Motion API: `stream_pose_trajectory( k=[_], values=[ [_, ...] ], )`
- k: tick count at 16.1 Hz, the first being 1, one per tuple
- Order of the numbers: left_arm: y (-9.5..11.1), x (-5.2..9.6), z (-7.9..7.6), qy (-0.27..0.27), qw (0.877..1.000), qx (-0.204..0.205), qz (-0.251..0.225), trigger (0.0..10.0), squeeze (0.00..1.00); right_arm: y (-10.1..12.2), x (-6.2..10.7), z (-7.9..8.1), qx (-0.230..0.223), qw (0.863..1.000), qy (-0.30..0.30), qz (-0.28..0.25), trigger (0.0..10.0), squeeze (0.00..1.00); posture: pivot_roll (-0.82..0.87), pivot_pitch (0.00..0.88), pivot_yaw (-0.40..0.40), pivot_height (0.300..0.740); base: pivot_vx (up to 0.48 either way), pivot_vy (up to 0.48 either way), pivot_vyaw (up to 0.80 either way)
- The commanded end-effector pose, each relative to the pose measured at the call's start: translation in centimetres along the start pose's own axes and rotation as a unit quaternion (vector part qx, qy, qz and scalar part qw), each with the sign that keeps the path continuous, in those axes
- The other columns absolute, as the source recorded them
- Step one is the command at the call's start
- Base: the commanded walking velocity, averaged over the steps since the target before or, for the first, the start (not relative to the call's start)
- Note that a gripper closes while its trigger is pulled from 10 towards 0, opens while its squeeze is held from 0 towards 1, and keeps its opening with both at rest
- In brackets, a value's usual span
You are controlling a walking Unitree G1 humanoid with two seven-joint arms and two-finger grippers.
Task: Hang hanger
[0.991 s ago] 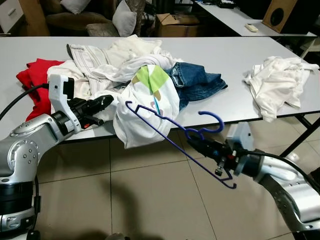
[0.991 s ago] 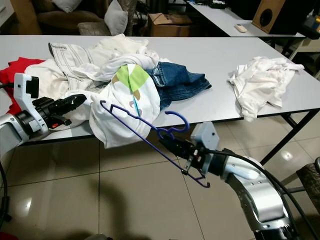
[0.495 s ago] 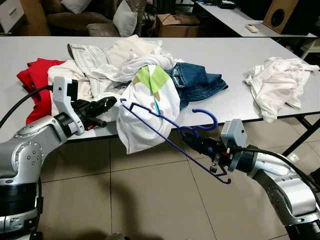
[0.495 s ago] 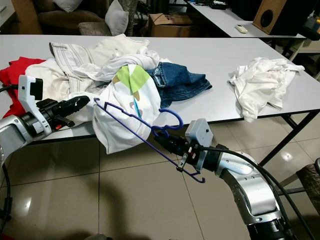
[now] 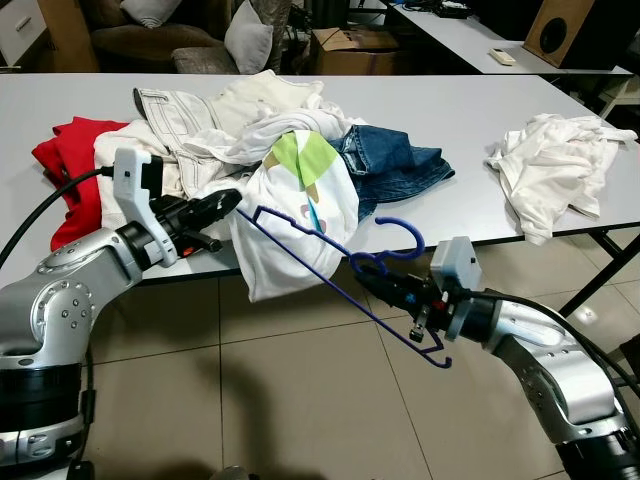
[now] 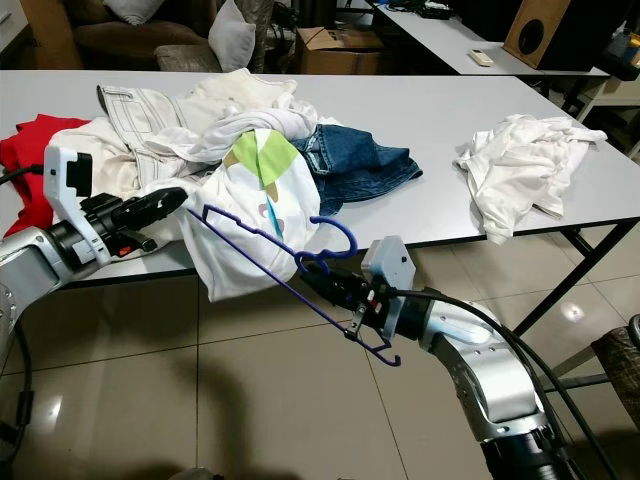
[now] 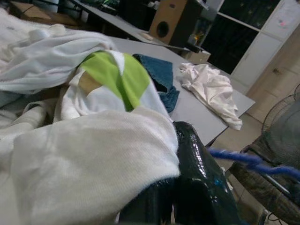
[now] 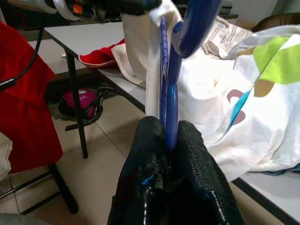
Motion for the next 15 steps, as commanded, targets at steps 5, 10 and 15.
stream_pose_trajectory(
  k=[5, 10, 15],
  values=[
    [0.8, -1.1, -2.0, -0.039, 0.999, -0.004, -0.011, 0.0, 0.0, 0.3, -1.7, -1.0, 0.014, 1.0, -0.027, -0.003, 10.0, 0.0, -0.1, 0.0, -0.069, 0.74, 0.0, 0.0, 0.0],
    [1.3, -1.1, -1.3, -0.017, 1.0, -0.006, -0.025, 0.0, 0.0, -0.9, -2.9, 1.4, -0.021, 0.999, -0.022, 0.015, 10.0, 0.0, -0.1, 0.0, -0.066, 0.74, 0.0, 0.0, 0.0],
    [2.5, -0.7, -0.4, -0.004, 0.999, -0.004, -0.046, 0.0, 0.0, -3.2, -1.5, 0.0, -0.026, 0.992, -0.099, 0.079, 10.0, 0.0, -0.1, 0.0, -0.06, 0.74, 0.0, 0.0, 0.0]
  ],
)
Point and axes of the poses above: a point about 5 cm out from each wrist's last joint towards the gripper, its own x axis pointing back from the gripper into the wrist, its own y axis along the axis of the wrist's last joint, z = x × y, the point moved 2 cm from there along -x, pointing out of the wrist towards the gripper, and after that the axes turned 9 degrees about -x, right-handed, at the moved point
